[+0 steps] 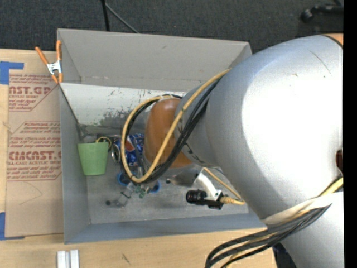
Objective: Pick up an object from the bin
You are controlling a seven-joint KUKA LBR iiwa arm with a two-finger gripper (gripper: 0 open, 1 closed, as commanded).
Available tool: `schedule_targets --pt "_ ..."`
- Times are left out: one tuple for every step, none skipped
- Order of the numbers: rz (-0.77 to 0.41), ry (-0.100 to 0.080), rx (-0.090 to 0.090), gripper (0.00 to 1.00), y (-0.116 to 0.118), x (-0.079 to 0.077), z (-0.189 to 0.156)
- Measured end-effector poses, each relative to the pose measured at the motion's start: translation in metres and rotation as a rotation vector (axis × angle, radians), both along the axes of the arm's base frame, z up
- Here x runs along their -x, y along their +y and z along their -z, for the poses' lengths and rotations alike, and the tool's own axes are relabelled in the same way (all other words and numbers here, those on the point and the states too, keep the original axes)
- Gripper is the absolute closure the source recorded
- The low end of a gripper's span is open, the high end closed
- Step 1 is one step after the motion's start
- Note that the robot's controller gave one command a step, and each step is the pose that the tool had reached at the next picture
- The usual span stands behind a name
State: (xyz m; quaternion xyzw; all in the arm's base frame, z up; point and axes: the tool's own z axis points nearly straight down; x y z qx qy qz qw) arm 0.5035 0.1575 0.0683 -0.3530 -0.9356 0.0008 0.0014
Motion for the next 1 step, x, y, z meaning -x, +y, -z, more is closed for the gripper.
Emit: schedule_targets --pt "-0.001 0.001 0.001 0.00 0.0000 0.0004 0.0008"
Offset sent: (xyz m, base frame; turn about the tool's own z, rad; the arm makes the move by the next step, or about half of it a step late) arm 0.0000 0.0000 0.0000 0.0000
